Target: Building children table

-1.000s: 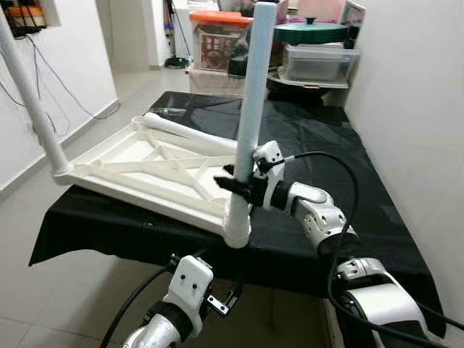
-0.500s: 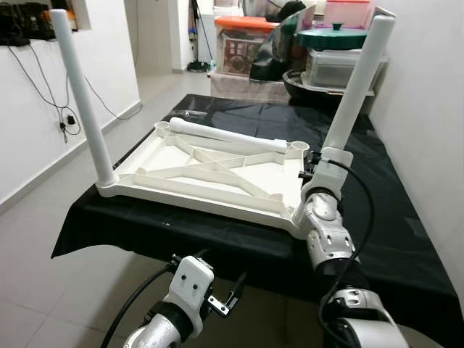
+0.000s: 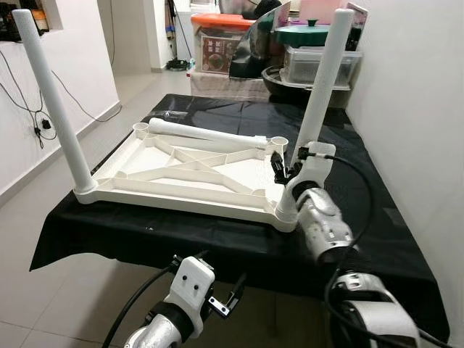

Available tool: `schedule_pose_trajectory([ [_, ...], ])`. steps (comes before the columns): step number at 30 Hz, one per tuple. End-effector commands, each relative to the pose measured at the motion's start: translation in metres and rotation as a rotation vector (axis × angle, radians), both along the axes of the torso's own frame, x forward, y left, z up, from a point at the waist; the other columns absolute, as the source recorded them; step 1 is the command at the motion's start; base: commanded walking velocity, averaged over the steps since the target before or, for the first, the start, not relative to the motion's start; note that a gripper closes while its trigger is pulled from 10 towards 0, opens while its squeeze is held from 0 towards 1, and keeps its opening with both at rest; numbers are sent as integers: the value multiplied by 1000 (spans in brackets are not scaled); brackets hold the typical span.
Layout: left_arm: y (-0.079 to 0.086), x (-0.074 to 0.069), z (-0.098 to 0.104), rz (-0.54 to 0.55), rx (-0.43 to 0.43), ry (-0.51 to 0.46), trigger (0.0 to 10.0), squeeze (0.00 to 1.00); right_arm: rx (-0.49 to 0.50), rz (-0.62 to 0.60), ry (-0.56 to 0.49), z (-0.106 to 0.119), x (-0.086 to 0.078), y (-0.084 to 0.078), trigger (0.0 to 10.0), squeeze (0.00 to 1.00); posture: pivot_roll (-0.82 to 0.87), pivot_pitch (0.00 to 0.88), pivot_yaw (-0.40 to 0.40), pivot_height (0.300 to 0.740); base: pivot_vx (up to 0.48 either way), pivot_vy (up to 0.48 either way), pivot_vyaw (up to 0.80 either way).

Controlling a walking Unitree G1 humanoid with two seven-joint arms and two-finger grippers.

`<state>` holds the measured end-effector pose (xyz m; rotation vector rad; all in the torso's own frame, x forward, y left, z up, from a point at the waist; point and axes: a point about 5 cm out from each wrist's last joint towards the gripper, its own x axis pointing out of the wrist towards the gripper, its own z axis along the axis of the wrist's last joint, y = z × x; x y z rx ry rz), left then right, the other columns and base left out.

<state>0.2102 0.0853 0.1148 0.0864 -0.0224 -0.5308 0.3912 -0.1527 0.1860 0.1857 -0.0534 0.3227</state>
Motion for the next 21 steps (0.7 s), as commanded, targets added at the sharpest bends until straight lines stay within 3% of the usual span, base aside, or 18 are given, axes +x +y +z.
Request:
schedule_pose_trajectory([
  [1,-1,1,-2,-4,1,6,10000,0,-104,510,17,-1,-17,15,10000,0,60,0,-76,740,0,0,0],
  [2,-1,1,-2,-4,1,6,10000,0,-104,510,17,-1,-17,15,10000,0,60,0,-76,740,0,0,0],
  [3,-1,1,-2,-4,1,5,10000,0,-154,688,26,-3,-27,16,10000,0,63,0,-78,740,0,0,0],
  [5,-1,1,-2,-2,1,4,10000,0,-187,860,29,-3,-35,21,10000,0,67,0,-76,740,0,0,0],
  [10,-1,1,-2,2,2,2,10000,0,-233,957,22,-2,-33,33,10000,0,73,0,-80,740,0,0,0],
  [11,-1,1,-2,3,3,2,10000,0,-256,933,13,-1,-28,41,0,0,76,0,-83,740,0,0,0],
  [13,-1,1,-2,3,3,2,10000,0,-256,933,13,-1,-28,41,0,0,76,0,-83,740,0,0,0],
  [17,0,1,-2,6,4,2,10000,0,-272,817,-18,3,-18,51,0,0,78,0,-85,740,0,0,0],
  [19,0,1,-3,8,3,3,10000,0,-246,620,-14,1,-10,46,0,0,74,0,-84,740,0,0,0],
  [20,0,1,-3,8,3,3,10000,0,-246,620,-14,1,-10,46,0,0,74,0,-84,740,0,0,0],
  [21,0,1,-3,8,2,3,10000,0,-232,522,-1,-1,-7,41,0,0,74,0,-84,740,0,0,0],
])
